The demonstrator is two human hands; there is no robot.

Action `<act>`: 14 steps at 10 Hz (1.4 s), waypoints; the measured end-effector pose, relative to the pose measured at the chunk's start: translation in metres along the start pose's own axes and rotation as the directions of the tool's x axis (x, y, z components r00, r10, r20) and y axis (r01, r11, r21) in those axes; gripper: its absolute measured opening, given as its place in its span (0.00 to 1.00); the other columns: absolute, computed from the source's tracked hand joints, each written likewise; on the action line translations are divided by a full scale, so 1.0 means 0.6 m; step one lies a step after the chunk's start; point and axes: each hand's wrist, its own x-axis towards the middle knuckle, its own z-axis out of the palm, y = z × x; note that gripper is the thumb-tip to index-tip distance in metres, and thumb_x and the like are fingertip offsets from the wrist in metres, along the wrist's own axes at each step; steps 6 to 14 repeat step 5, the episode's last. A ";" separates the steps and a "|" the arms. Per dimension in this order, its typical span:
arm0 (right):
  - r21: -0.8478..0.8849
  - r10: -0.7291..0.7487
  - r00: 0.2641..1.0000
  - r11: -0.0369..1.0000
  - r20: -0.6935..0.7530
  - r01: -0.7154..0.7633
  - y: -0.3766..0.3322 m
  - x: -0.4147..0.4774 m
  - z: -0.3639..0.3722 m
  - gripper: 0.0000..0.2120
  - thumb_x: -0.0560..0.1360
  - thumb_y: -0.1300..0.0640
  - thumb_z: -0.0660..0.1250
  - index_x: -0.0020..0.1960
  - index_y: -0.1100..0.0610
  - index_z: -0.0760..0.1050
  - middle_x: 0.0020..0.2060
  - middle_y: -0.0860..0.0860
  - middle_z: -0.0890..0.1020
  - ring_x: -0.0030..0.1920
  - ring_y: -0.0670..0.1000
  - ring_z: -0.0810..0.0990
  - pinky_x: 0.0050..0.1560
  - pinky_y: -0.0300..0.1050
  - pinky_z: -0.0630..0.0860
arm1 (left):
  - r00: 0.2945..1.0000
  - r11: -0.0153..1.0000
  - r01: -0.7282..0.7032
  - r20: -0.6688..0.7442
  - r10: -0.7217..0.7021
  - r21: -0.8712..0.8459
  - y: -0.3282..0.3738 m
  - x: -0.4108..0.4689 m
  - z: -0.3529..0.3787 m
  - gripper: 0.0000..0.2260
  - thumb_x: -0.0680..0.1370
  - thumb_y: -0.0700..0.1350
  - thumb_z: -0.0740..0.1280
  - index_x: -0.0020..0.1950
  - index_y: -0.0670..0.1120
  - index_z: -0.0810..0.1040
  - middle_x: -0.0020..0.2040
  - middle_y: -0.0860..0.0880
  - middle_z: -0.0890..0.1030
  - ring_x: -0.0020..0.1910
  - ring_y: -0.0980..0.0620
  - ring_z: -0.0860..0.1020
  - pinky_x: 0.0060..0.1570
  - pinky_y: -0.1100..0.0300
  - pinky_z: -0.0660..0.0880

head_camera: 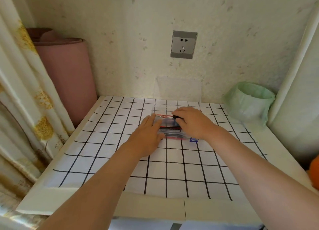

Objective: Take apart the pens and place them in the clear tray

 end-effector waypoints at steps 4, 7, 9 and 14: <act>-0.053 0.133 0.979 0.991 0.154 -0.126 0.002 -0.004 0.015 0.25 0.83 0.43 0.50 0.77 0.50 0.61 0.74 0.48 0.67 0.72 0.54 0.67 0.70 0.56 0.64 | 0.999 0.999 0.011 -0.031 -0.012 -0.036 0.009 0.002 0.001 0.27 0.82 0.51 0.59 0.79 0.49 0.53 0.79 0.45 0.50 0.78 0.48 0.46 0.75 0.50 0.53; 0.074 0.152 0.986 0.985 0.068 -0.156 0.005 -0.007 -0.005 0.24 0.83 0.45 0.54 0.77 0.50 0.60 0.76 0.49 0.64 0.75 0.52 0.63 0.74 0.53 0.59 | 1.000 1.000 0.022 -0.019 -0.022 -0.016 0.010 0.001 -0.016 0.30 0.81 0.55 0.60 0.79 0.50 0.51 0.80 0.47 0.50 0.78 0.49 0.46 0.75 0.51 0.52; 0.074 0.152 0.986 0.985 0.068 -0.156 0.005 -0.007 -0.005 0.24 0.83 0.45 0.54 0.77 0.50 0.60 0.76 0.49 0.64 0.75 0.52 0.63 0.74 0.53 0.59 | 1.000 1.000 0.022 -0.019 -0.022 -0.016 0.010 0.001 -0.016 0.30 0.81 0.55 0.60 0.79 0.50 0.51 0.80 0.47 0.50 0.78 0.49 0.46 0.75 0.51 0.52; 0.074 0.152 0.986 0.985 0.068 -0.156 0.005 -0.007 -0.005 0.24 0.83 0.45 0.54 0.77 0.50 0.60 0.76 0.49 0.64 0.75 0.52 0.63 0.74 0.53 0.59 | 1.000 1.000 0.022 -0.019 -0.022 -0.016 0.010 0.001 -0.016 0.30 0.81 0.55 0.60 0.79 0.50 0.51 0.80 0.47 0.50 0.78 0.49 0.46 0.75 0.51 0.52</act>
